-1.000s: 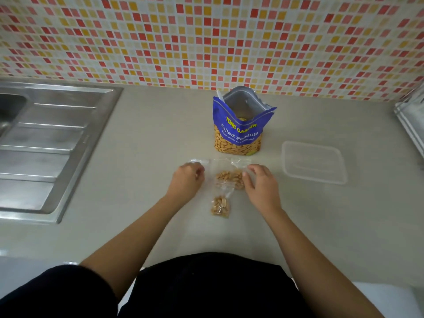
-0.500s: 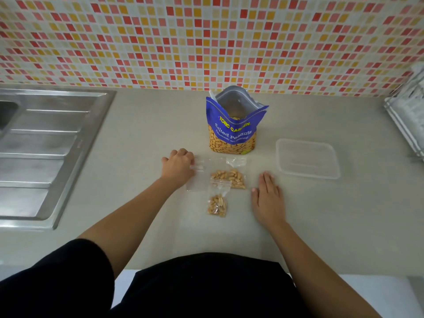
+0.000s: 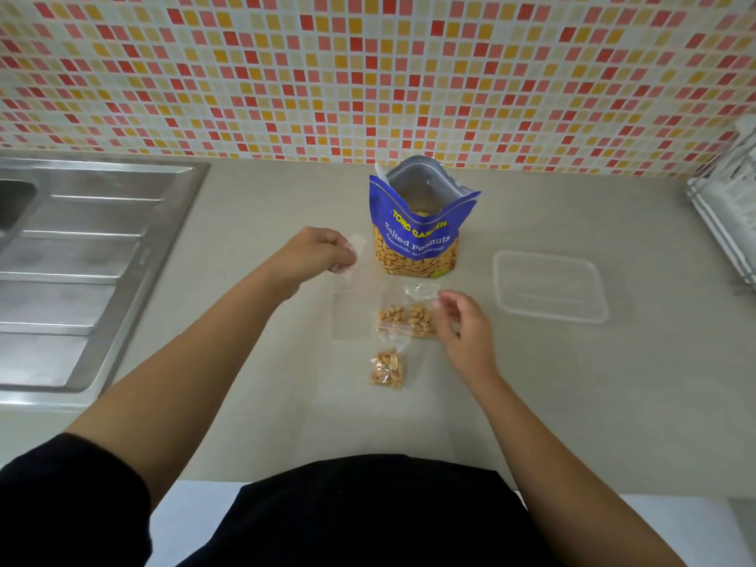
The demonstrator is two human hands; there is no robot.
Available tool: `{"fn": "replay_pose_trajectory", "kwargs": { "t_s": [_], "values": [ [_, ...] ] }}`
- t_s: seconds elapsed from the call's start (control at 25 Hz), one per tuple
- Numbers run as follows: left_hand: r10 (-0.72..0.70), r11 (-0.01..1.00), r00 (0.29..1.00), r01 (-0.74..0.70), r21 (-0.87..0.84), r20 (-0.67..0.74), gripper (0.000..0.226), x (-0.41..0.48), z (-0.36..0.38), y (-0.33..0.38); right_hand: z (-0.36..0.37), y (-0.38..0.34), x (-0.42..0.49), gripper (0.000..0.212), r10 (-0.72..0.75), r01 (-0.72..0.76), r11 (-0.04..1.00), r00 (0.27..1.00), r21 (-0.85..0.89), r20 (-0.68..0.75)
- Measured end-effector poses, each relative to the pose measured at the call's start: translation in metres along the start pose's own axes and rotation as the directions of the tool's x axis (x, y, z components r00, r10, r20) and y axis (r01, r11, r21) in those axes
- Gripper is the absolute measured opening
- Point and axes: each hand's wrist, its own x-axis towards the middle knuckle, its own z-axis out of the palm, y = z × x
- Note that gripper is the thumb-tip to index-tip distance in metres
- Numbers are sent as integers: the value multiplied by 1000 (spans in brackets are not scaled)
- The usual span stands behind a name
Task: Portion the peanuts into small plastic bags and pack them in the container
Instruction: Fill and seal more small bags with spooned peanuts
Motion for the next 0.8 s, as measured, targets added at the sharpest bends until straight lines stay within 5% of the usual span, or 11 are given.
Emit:
{"fn": "replay_pose_trajectory", "kwargs": {
  "t_s": [0.12, 0.24, 0.6, 0.8],
  "values": [
    [-75, 983, 993, 89, -159, 87, 15, -3, 12, 3, 12, -34, 15, 48, 230, -310, 858, 945, 410, 233],
    [-93, 974, 988, 117, -194, 127, 16, -4, 22, -2, 16, -43, 24, 60, 307, -408, 757, 912, 511, 272],
    [-102, 797, 966, 223, -561, 238, 18, 0, 32, -18, 6, -37, 34, 54, 269, -302, 845, 953, 442, 137],
    [-148, 756, 959, 268, -597, 244, 21, 0, 34, -16, 3, -34, 33, 54, 261, -281, 880, 960, 383, 105]
  ]
}}
